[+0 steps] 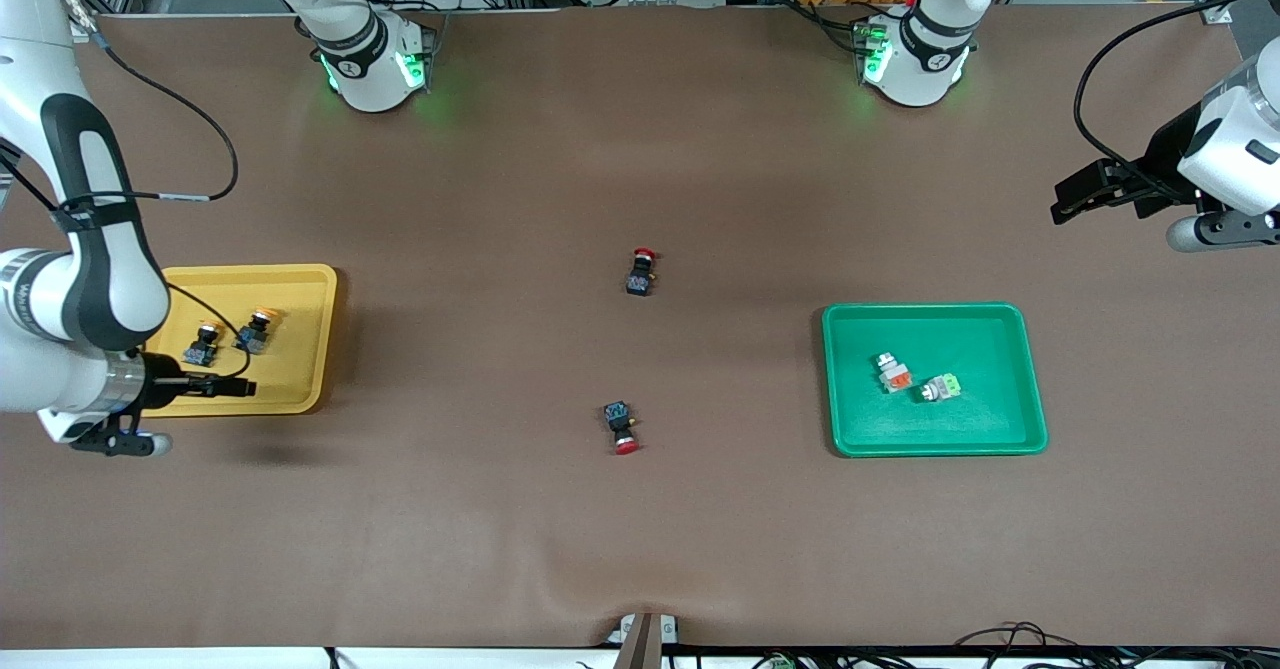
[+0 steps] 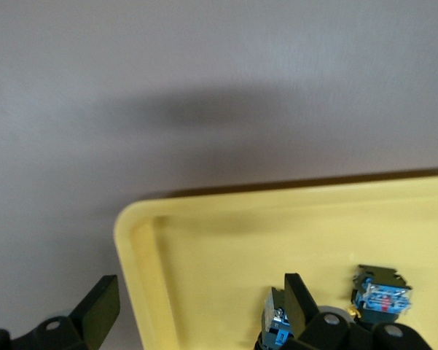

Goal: Place green and yellow buttons in trays

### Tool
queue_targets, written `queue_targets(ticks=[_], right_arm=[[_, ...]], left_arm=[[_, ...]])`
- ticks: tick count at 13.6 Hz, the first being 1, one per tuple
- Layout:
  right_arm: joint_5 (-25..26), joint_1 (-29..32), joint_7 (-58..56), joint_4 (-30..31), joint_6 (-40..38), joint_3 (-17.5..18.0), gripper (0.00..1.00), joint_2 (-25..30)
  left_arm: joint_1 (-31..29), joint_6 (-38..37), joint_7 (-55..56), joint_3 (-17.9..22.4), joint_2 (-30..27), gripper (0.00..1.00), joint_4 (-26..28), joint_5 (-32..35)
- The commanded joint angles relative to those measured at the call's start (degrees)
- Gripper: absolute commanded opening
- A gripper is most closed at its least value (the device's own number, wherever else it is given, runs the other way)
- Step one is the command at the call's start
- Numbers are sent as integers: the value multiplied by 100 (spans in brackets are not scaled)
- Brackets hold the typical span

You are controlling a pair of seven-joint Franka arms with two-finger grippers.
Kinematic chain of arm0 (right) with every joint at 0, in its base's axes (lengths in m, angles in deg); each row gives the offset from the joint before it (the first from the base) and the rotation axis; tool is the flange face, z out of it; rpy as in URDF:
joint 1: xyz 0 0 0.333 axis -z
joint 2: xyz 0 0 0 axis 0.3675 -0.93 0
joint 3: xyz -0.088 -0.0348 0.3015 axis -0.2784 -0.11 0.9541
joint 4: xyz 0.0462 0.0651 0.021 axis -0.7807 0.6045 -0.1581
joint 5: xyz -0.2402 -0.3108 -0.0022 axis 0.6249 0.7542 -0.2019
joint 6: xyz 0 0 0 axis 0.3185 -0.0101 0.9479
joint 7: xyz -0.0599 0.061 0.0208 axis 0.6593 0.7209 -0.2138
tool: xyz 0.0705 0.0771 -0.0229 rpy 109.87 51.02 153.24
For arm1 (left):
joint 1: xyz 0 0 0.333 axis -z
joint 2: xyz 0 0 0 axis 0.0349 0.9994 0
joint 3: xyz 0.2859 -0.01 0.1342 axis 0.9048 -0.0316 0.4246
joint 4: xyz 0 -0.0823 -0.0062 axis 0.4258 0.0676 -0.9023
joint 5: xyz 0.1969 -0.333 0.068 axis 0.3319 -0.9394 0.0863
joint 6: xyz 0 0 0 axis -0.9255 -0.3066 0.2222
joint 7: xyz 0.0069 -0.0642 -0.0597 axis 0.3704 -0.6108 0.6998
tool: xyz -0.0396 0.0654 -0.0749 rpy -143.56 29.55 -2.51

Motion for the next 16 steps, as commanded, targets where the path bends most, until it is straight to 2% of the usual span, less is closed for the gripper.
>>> queue_targets(ticks=[1, 4, 6, 10, 12, 16], right_arm=[[65, -70, 26, -523, -443, 2, 100, 42], [74, -465, 655, -1217, -1033, -7, 100, 208], [127, -659, 1124, -1447, -1410, -25, 100, 297], [39, -835, 1221, -1939, -2737, 72, 100, 780], [39, -870, 1126, -1992, -2748, 89, 100, 1035], [145, -1151, 1187, -2414, -3564, 160, 100, 1413]], left_arm=[[-60, 93, -60, -66, -162, 100, 126, 121], [-42, 94, -60, -66, -198, 100, 91, 121], [-51, 94, -78, -66, -189, 100, 74, 121], [-42, 85, -104, -66, -189, 100, 38, 113], [-42, 58, -113, -66, -189, 100, 47, 104], [-24, 41, -113, -110, -189, 100, 56, 104]])
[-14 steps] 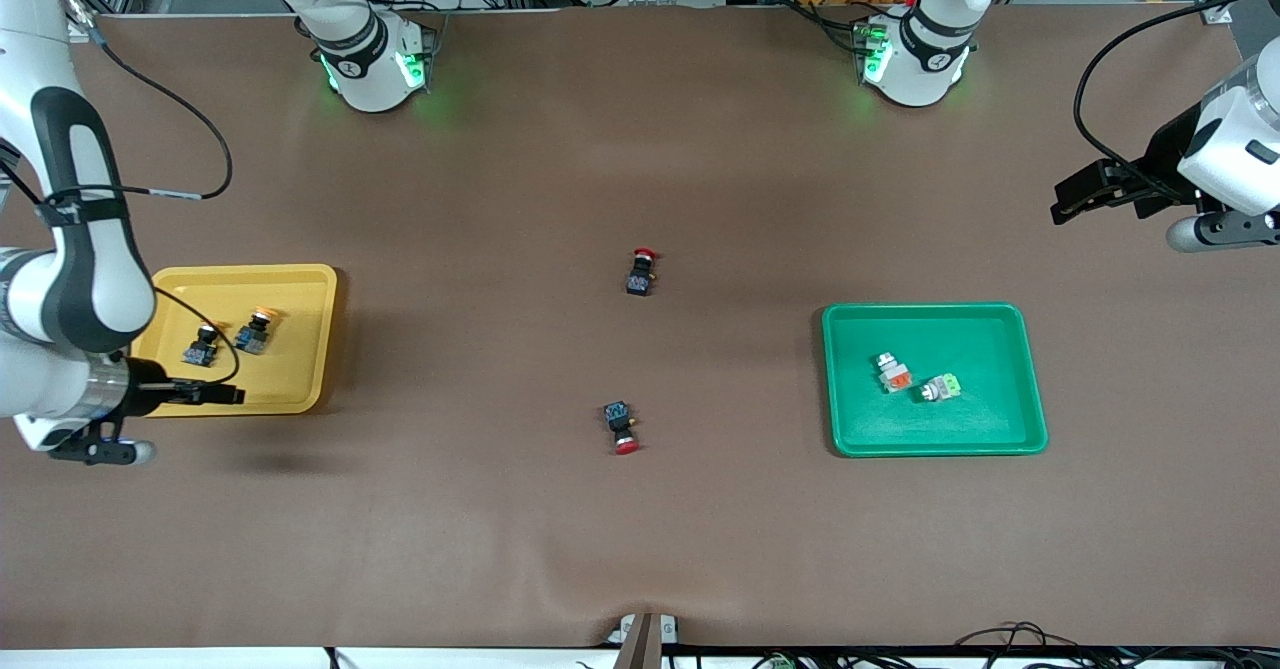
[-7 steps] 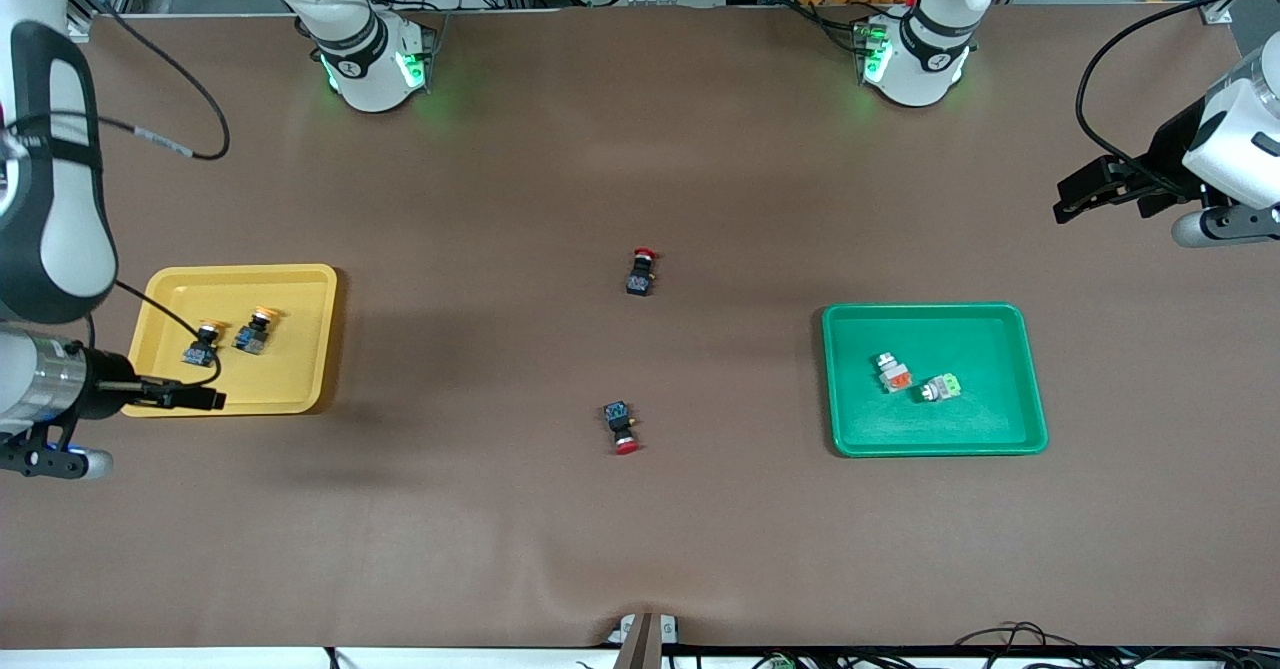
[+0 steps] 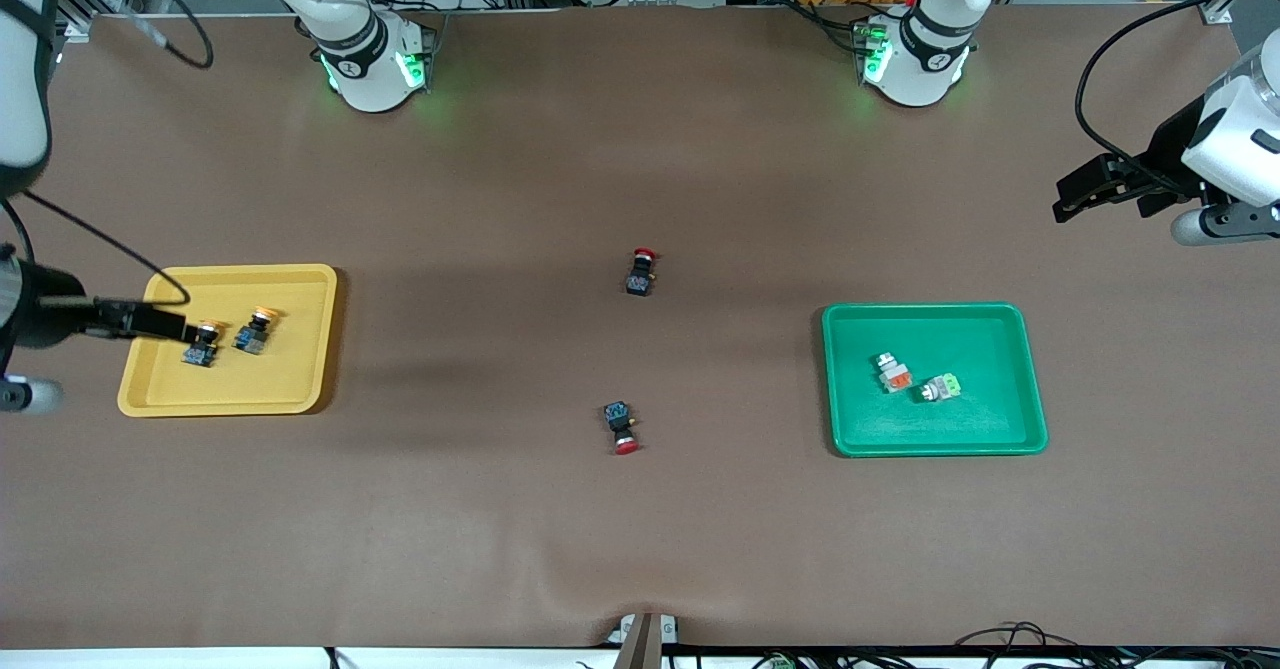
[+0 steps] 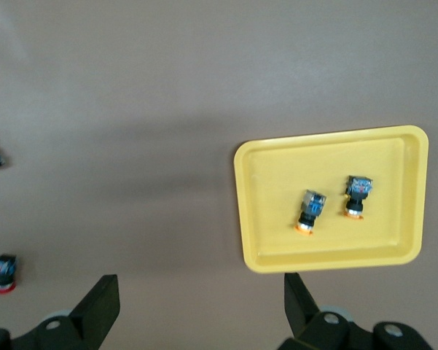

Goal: Place green and yellow buttons in trays

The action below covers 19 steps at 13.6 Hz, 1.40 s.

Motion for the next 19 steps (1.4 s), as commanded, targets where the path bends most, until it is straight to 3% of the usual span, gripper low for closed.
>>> queue_targets(ticks=[1, 4, 8, 11, 13, 19], right_arm=[[81, -48, 73, -140, -356, 24, 100, 354], [28, -117, 99, 182, -603, 33, 100, 1092], [1, -56, 108, 1903, 221, 15, 100, 2164], [-77, -47, 117, 2521, 477, -20, 100, 2465], [-358, 93, 108, 2602, 530, -81, 100, 2536], [-368, 111, 99, 2549, 583, -99, 100, 2483]], left_arm=[[-42, -90, -87, -70, -145, 100, 77, 104], [-33, -196, -78, -70, -215, 100, 95, 113], [-77, -232, 28, -97, -364, 100, 200, 113], [-130, -170, 28, -97, -523, 100, 296, 113], [-138, 5, 28, -97, -681, 100, 472, 113], [-147, -20, -51, -97, -646, 100, 315, 420]])
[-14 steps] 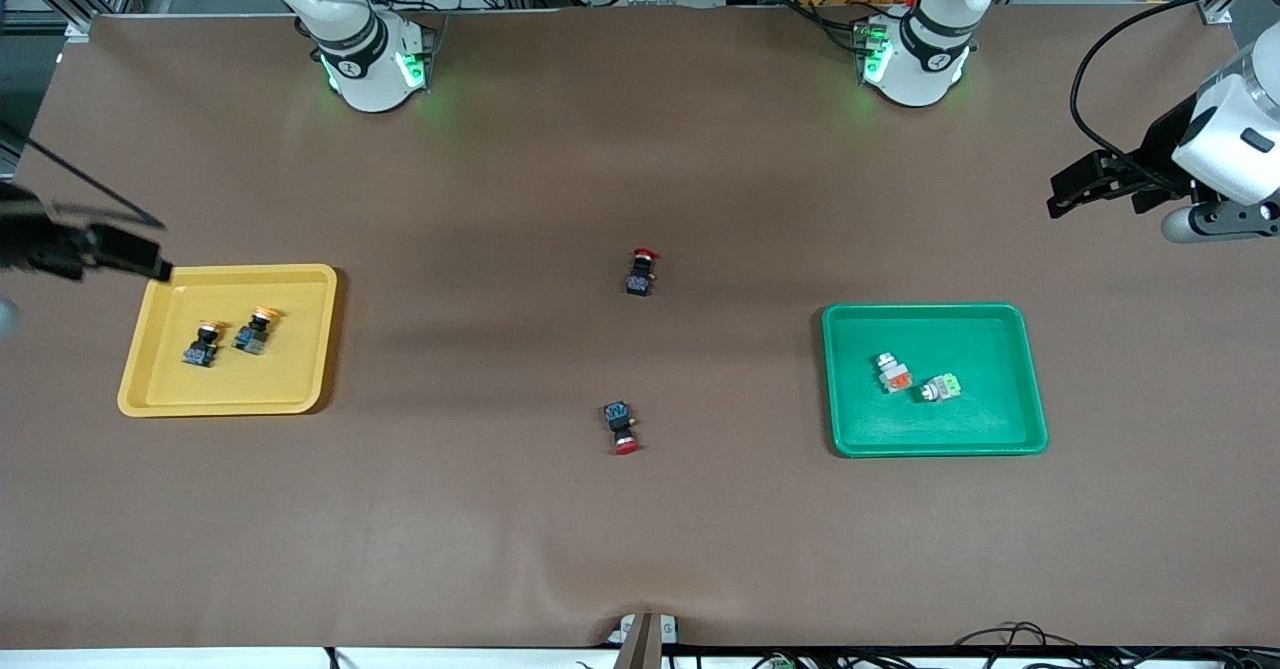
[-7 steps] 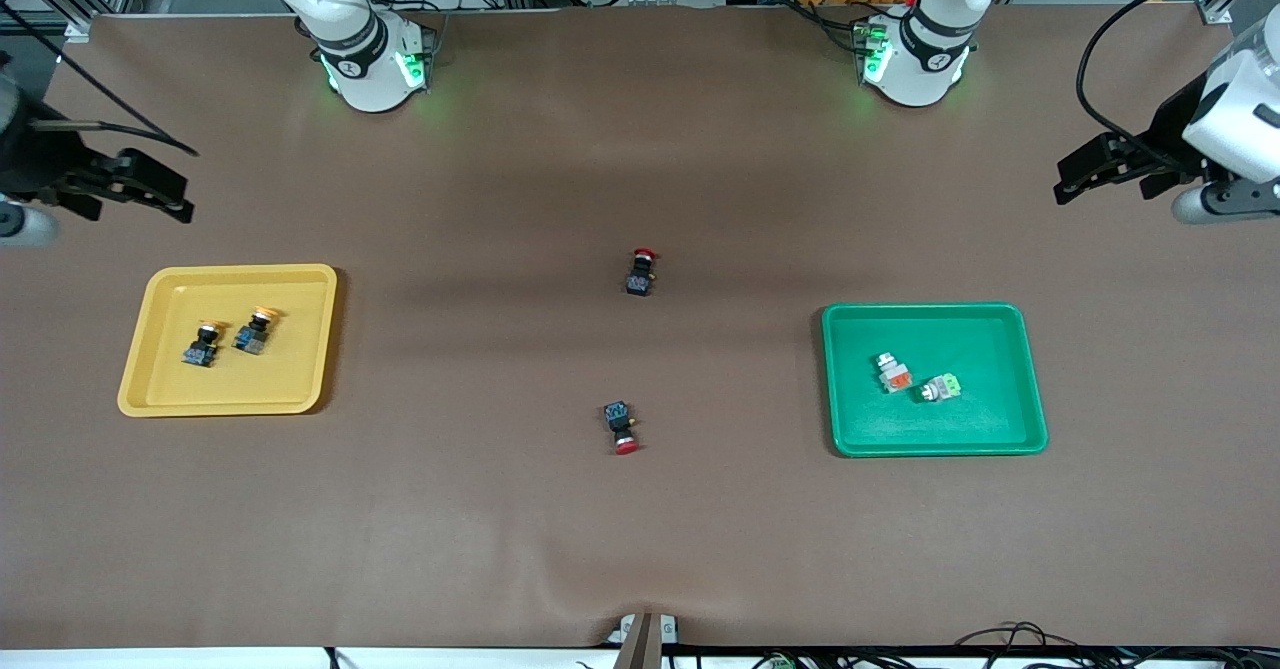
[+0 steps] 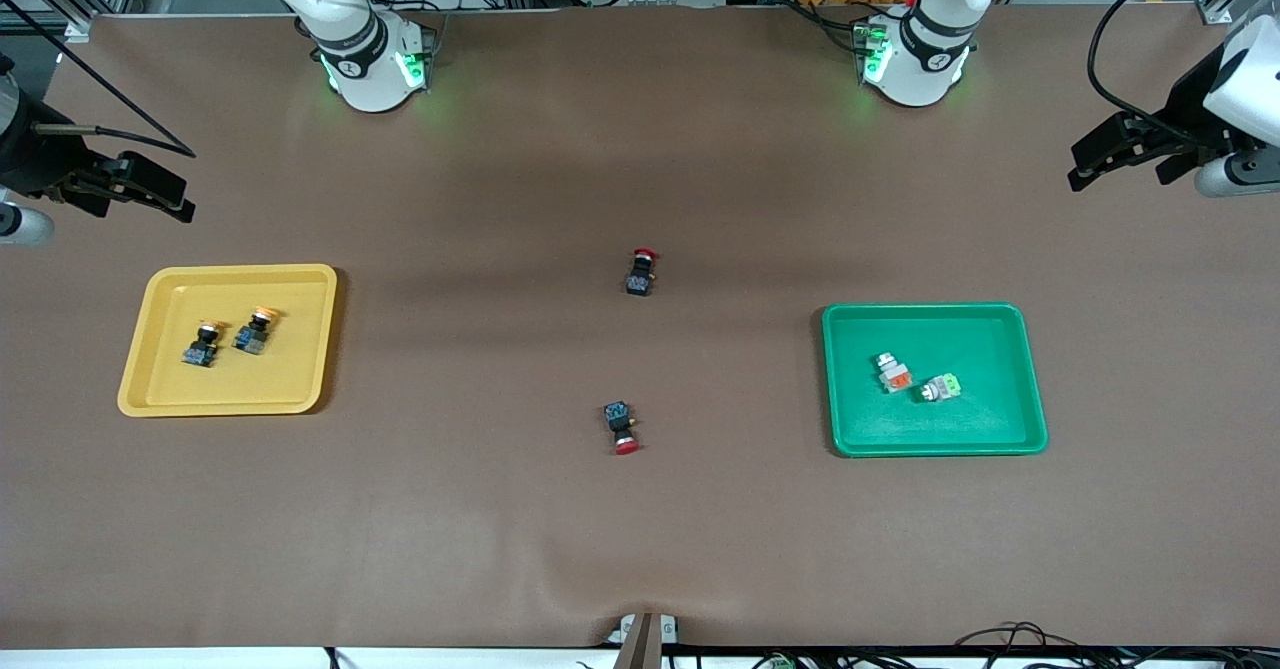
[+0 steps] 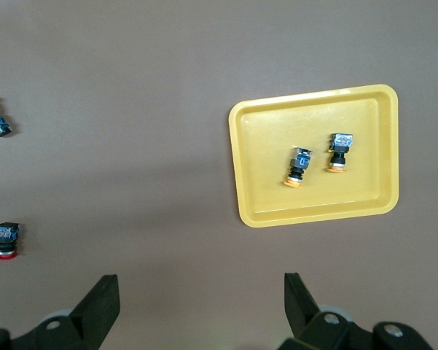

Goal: Place green and yellow buttons in trays

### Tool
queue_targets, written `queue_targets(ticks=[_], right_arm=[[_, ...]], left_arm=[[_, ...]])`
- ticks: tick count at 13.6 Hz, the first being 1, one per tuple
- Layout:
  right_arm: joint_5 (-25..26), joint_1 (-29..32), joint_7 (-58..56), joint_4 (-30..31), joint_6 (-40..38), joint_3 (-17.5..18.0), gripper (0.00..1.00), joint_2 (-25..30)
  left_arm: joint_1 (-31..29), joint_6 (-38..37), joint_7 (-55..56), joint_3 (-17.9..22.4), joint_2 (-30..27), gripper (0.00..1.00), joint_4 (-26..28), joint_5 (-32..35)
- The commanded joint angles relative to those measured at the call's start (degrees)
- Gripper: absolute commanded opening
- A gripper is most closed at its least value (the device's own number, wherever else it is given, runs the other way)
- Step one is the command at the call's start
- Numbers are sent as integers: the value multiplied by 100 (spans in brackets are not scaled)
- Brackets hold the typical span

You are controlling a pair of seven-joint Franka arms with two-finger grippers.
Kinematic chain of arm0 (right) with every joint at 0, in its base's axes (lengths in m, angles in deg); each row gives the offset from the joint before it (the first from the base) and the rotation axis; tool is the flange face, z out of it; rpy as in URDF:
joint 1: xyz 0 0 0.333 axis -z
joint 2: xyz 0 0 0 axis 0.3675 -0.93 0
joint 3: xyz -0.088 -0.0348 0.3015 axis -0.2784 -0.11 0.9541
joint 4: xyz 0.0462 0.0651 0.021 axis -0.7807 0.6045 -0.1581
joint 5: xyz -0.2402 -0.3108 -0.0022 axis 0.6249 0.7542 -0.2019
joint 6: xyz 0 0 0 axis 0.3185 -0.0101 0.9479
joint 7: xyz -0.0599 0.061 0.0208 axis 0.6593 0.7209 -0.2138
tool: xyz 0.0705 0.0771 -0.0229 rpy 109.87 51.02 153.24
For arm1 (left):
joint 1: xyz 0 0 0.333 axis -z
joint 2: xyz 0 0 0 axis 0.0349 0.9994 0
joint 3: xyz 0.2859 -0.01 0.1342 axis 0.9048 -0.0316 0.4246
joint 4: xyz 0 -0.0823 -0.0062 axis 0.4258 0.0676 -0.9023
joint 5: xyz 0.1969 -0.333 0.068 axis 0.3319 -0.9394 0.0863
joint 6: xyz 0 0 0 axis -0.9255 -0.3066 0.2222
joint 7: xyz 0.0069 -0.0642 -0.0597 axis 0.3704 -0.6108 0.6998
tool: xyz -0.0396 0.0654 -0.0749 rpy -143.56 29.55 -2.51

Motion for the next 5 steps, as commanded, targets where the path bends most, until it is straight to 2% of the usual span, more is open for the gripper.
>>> queue_targets(ticks=[1, 5], right_arm=[[-105, 69, 18, 215, 124, 28, 100, 184], [-105, 43, -52, 207, 142, -42, 100, 175]], left_arm=[[-47, 36, -85, -59, -112, 100, -6, 203], [-38, -17, -68, -59, -15, 100, -130, 212]])
